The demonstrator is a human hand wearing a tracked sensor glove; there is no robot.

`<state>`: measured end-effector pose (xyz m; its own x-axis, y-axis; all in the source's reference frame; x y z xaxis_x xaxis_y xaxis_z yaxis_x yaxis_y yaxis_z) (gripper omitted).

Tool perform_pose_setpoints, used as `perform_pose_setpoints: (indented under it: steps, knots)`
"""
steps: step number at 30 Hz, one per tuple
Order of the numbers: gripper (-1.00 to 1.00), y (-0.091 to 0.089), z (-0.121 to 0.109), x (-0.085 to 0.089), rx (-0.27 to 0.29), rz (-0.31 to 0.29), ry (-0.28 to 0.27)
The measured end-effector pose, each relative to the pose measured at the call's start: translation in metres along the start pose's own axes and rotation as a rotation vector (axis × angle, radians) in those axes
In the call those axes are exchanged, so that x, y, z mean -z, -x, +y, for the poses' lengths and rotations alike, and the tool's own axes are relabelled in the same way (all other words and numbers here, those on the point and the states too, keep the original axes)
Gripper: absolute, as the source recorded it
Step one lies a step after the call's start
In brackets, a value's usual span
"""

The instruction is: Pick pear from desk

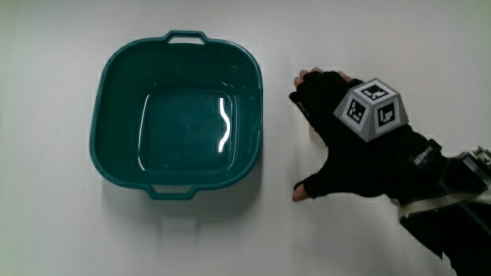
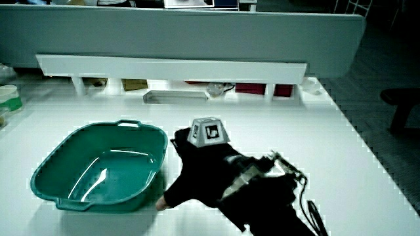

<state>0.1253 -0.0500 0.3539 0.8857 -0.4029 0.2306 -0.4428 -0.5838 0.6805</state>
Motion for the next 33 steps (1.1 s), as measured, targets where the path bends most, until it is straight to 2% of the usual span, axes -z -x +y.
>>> perform_pose_setpoints:
  steps: [1, 2, 4, 7, 8, 19, 22, 24, 26, 30, 33]
  knots:
    - [0.00, -0.003, 0.002, -0.002, 0.007, 0.016, -0.003]
    - [0.00, -0.008, 0.005, -0.002, 0.032, -0.003, -0.027]
    - [0.00, -0.015, 0.010, -0.004, 0.042, 0.029, -0.003]
    - [0.00, -0.026, 0.018, -0.005, 0.073, 0.043, 0.011]
    - [0.00, -0.029, 0.019, -0.005, 0.076, 0.041, -0.002]
    - [0.00, -0.061, 0.044, 0.003, 0.160, 0.115, 0.073]
    - [0.00, -0.070, 0.049, 0.006, 0.184, 0.126, 0.087]
    - [0.00, -0.074, 0.053, 0.007, 0.210, 0.111, 0.099]
    - [0.00, -0.081, 0.057, 0.011, 0.232, 0.131, 0.121]
    - [0.00, -0.088, 0.061, 0.015, 0.253, 0.138, 0.139]
    - [0.00, -0.088, 0.063, 0.017, 0.243, 0.146, 0.144]
